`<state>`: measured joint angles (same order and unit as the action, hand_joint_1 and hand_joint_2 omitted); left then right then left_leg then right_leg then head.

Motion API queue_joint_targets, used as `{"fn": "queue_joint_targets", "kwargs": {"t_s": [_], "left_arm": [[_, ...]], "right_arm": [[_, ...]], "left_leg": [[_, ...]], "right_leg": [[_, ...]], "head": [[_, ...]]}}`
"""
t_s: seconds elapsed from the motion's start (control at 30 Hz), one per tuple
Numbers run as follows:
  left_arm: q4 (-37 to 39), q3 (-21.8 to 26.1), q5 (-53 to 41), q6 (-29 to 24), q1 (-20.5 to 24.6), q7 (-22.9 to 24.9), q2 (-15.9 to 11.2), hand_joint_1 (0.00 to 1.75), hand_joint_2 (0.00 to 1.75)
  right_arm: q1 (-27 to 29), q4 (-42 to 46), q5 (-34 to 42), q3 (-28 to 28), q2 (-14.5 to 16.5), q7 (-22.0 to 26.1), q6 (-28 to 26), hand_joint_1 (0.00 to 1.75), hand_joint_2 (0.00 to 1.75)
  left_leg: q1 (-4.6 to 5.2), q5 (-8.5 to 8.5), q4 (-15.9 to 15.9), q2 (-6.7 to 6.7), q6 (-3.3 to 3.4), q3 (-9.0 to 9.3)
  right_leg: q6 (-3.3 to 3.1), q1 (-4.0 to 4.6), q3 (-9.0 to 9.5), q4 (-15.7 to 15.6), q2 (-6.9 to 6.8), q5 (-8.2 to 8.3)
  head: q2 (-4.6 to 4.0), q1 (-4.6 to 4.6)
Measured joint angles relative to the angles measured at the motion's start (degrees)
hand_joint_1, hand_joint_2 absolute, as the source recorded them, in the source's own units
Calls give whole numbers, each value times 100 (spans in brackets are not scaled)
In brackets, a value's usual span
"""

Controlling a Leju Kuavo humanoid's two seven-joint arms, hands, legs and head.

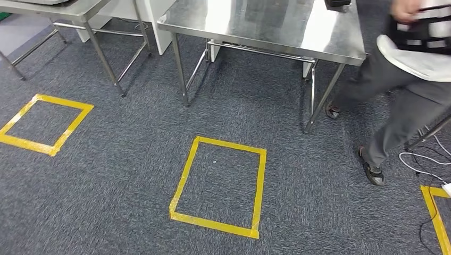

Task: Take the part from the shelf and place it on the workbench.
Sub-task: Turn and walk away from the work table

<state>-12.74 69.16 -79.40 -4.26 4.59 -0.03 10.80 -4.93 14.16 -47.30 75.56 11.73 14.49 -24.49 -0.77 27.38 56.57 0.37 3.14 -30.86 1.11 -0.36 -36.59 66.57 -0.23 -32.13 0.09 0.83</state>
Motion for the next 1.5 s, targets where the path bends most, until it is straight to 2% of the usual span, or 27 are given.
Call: {"fn": "queue_joint_targets", "kwargs": {"t_s": [0.07,0.1,0.13,0.2,0.23,0.3,0.33,0.4,0.43,0.5,0.57,0.6,0.63,0.67,0.73,0.8,0.87,0.93,1.0,1.07,1.13,1.2,1.27,1.33,1.4,1.43,1.5], "left_arm": [[0,-3,-20,18,-2,0,1,0,0],[0,-4,-32,32,-2,-1,0,0,0],[1,-7,-42,46,-2,-1,2,0,0],[2,-10,-51,61,-2,-2,7,0,0],[3,-13,-55,66,-1,-1,10,0,0],[4,-19,-69,80,3,3,11,0,0],[4,-22,-76,88,4,9,11,0,0],[4,-26,-87,100,4,27,8,0,0],[4,-27,-90,104,3,36,6,0,0],[4,-27,-92,104,2,46,4,0,0],[4,-26,-92,103,-2,51,4,0,0],[4,-26,-92,101,-7,53,4,0,0],[4,-26,-92,95,-14,56,4,0,0],[4,-26,-91,84,-19,60,4,0,0],[4,-27,-92,59,-20,70,1,0,0],[4,-31,-104,42,-12,84,-4,0,0],[4,-49,-134,33,-9,103,-6,0,0],[4,-74,-164,30,-11,127,-3,0,0],[4,-98,-182,21,-6,154,-1,0,0],[4,-114,-185,-2,-4,189,-2,0,0],[4,-115,-175,-42,-9,223,2,0,0],[4,-114,-163,-90,-11,246,14,0,0],[4,-114,-161,-140,-9,268,25,0,0],[4,-115,-164,-179,-13,292,30,0,0],[4,-114,-168,-193,-26,309,33,0,0],[4,-114,-169,-198,-30,313,33,0,0],[4,-115,-172,-206,-28,318,31,0,0]], "right_arm": [[4,0,0,0,-1,-1,-3,0,0],[5,0,0,0,-3,-3,-7,0,0],[7,0,0,0,-7,-5,-9,0,0],[0,0,-4,0,-16,-8,-11,0,0],[-7,0,-11,-1,-20,-6,-9,0,0],[-14,0,-30,-1,-21,2,-5,0,0],[-13,0,-38,-1,-23,10,-2,0,0],[-7,0,-50,-1,-25,28,4,0,0],[-6,0,-55,-1,-25,38,9,0,0],[-2,0,-64,-2,-24,52,20,0,0],[7,0,-70,-2,-28,59,34,0,0],[11,0,-74,-2,-30,61,39,0,0],[12,0,-79,-2,-31,61,43,0,0],[11,0,-83,-3,-32,61,45,0,0],[5,0,-91,-4,-30,61,48,0,0],[4,0,-89,-4,-28,61,48,0,0],[-6,0,-74,-4,-28,60,43,0,0],[-19,0,-61,-4,-28,59,36,0,0],[-16,0,-57,-4,-27,60,33,0,0],[1,0,-68,-4,-27,61,44,0,0],[11,0,-96,-5,-31,61,67,0,0],[8,0,-133,-9,-43,61,104,0,0],[3,-1,-160,-13,-56,61,141,0,0],[-4,-2,-173,-17,-62,61,155,0,0],[-16,-2,-181,-27,-63,56,157,0,0],[-19,-2,-184,-37,-62,55,158,0,0],[-15,-2,-187,-54,-61,52,160,0,0]], "left_leg": [[5,-90,3,16,0,-130],[5,-136,5,23,-11,-189],[3,-178,7,27,-27,-238],[-1,-249,14,29,-75,-293],[4,-282,21,26,-108,-305],[23,-344,30,16,-178,-304],[27,-370,28,7,-210,-310],[5,-342,75,-14,-264,-347],[-11,-215,208,-22,-287,-409],[-33,247,834,-34,-329,-661],[-40,622,1594,-39,-369,-931],[-45,648,1767,-37,-381,-962],[-48,561,1707,-30,-383,-874],[-51,394,1421,-9,-373,-677],[-36,84,602,142,-324,-178],[1,6,145,276,-263,65],[24,14,57,231,-194,52],[4,-40,-27,142,-103,42],[-18,-96,-84,60,-38,31],[-17,-118,-87,-44,-24,-6],[-21,-133,-78,-164,-39,-18],[-35,-135,-52,-288,-66,-16],[-27,-125,-5,-399,-130,-36],[-19,-135,13,-467,-211,-76],[-42,-151,23,-487,-276,-119],[-50,-100,96,-423,-302,-162],[-55,198,574,-228,-336,-384]], "right_leg": [[28,-17,-154,619,3,-262],[81,-25,-103,698,3,-243],[143,-39,57,558,3,-141],[222,-73,633,-257,3,80],[213,-69,911,-671,16,123],[141,-33,1137,-1115,41,106],[97,-12,1130,-1143,47,110],[-3,-62,1075,-1151,22,146],[-73,-86,1054,-1157,-2,175],[-189,-84,1001,-1161,-68,223],[-242,-54,958,-1156,-147,248],[-250,-44,949,-1153,-185,254],[-252,-38,951,-1151,-223,257],[-250,-35,962,-1150,-257,256],[-228,-8,993,-1141,-323,241],[-179,37,1006,-1128,-394,226],[-113,66,1017,-1129,-484,229],[-60,59,948,-1000,-389,143],[-62,21,674,-459,-146,-130],[-60,-14,274,352,-33,-432],[27,-44,129,617,-14,-435],[160,-90,435,-58,35,-73],[201,-112,755,-809,178,219],[129,-83,821,-1016,241,277],[32,-83,816,-1013,164,317],[-14,-96,819,-1017,124,339],[-99,-113,805,-1032,22,364]], "head": [[0,-16],[0,-18],[0,-21],[0,-26],[0,-27],[0,-29],[0,-26],[0,-18],[0,-4],[0,16],[0,23],[0,23],[0,23],[0,24],[0,29],[0,24],[0,17],[0,12],[0,-5],[0,-14],[0,-13],[0,-15],[0,-24],[0,-30],[0,-29],[0,-25],[0,6]]}}
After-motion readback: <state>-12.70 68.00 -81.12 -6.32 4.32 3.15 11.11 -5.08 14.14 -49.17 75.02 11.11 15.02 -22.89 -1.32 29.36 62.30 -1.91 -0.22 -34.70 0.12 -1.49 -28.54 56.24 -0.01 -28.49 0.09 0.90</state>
